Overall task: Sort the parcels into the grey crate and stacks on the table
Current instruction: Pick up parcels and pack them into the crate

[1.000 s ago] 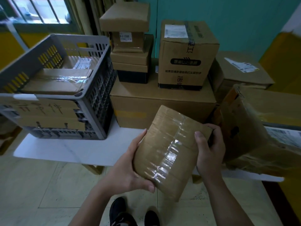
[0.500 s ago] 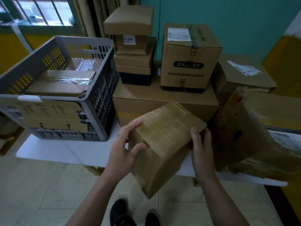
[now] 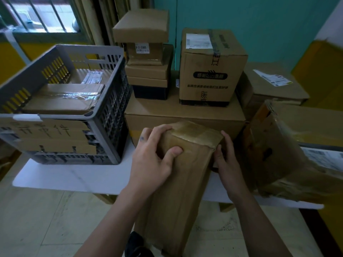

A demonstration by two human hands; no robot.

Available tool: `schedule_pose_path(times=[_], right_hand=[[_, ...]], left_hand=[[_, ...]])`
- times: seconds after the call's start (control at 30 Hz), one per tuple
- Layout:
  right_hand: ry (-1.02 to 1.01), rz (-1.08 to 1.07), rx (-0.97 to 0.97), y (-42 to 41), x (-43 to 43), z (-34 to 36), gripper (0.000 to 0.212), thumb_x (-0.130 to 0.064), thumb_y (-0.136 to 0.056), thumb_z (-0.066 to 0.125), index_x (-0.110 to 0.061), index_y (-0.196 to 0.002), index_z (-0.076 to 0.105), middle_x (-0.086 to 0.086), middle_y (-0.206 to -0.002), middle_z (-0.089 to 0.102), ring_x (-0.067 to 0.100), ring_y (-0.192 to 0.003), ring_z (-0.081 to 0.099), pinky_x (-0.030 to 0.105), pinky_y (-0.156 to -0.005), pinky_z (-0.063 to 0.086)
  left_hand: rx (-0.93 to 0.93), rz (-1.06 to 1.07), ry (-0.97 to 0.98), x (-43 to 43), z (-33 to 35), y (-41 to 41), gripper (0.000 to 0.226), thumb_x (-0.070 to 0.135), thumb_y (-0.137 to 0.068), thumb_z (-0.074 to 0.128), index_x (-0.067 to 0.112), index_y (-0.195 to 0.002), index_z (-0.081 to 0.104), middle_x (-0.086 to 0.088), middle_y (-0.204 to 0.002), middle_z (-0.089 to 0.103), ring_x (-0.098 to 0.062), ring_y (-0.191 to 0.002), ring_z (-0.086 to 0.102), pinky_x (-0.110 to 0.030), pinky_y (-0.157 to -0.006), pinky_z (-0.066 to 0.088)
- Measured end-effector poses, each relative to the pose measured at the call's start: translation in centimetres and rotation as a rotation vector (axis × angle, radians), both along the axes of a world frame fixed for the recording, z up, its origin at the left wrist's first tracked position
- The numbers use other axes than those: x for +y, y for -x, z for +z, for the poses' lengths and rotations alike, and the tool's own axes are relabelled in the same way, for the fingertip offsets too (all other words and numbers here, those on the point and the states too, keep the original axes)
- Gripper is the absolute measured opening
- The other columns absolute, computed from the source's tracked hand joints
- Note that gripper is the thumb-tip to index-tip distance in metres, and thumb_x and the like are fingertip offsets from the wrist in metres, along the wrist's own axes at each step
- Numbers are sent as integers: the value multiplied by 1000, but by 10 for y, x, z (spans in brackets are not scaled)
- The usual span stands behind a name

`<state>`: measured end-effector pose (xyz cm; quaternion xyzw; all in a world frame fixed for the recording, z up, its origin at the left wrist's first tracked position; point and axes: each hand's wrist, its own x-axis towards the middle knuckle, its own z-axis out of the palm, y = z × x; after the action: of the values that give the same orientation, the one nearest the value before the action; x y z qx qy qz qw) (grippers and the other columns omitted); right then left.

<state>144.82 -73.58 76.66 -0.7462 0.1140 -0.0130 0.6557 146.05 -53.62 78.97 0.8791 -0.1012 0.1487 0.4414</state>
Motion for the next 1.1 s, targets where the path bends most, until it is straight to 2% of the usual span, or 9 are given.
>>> schedule_pose_path(times=[0.1,0.23,0.37,0.5,0.6,0.7,0.83,0.97,1.1], right_hand=[[-43,-14,38,-1,1,-1,78,-72,-72,40,-51,-146,24,-4,-156,33,23,-136,42,47,-99,48],[-109,-41,43,1,4,-3,65,-65,-77,40,-55,-139,25,-3,-156,34,20,-132,45,33,-83,50],[-103,-78,29,3,4,-4,72,-71,-70,43,-56,-139,25,-4,-155,35,20,-133,45,43,-96,50],[-58,-102,1,4,3,-4,85,-72,-69,43,-47,-148,23,-16,-140,36,11,-122,44,52,-106,45],[-47,-141,-15,6,4,-3,88,-68,-69,46,-43,-150,23,-17,-134,35,10,-119,43,52,-105,46],[-74,-175,-46,8,7,-5,79,-64,-70,51,-47,-142,25,-12,-137,38,11,-120,46,49,-104,47],[-94,-222,-89,11,7,-14,82,-62,-71,56,-42,-144,24,-6,-143,38,10,-119,49,44,-102,48],[-96,-257,-94,14,5,-24,109,-90,-52,64,-41,-143,27,-11,-142,38,6,-123,47,40,-101,49],[15,-255,-118,20,-2,-23,111,-99,-46,54,-39,-139,37,-9,-150,33,3,-131,36,6,-87,40]], left_hand=[[-3,-6,-11,-4,5,-3,53,51,-82,64,40,-132,51,11,-113,46,3,-96,43,-3,-83,31],[-7,-23,14,-7,9,-5,63,55,-85,65,45,-141,40,16,-122,47,1,-111,43,-8,-91,32],[106,3,134,-8,11,-3,94,63,-72,67,42,-151,21,5,-138,52,-11,-126,50,-29,-105,41],[142,29,183,-9,12,-4,97,61,-66,68,38,-149,23,28,-114,46,15,-101,47,2,-85,32],[161,39,239,-8,8,-9,79,59,-65,71,35,-131,34,34,-112,44,28,-100,41,4,-81,31],[159,25,226,-7,6,-13,69,60,-67,70,35,-123,38,27,-114,49,19,-106,46,1,-84,36],[127,17,179,-7,5,-15,70,63,-68,68,43,-131,44,10,-126,43,8,-112,45,-3,-87,35],[231,-46,92,-4,-1,-14,85,63,-68,73,60,-141,29,7,-124,32,-10,-116,39,-21,-98,36],[280,-63,70,-5,-13,-14,99,33,-76,84,49,-150,21,12,-128,31,-8,-122,37,-28,-106,32]])
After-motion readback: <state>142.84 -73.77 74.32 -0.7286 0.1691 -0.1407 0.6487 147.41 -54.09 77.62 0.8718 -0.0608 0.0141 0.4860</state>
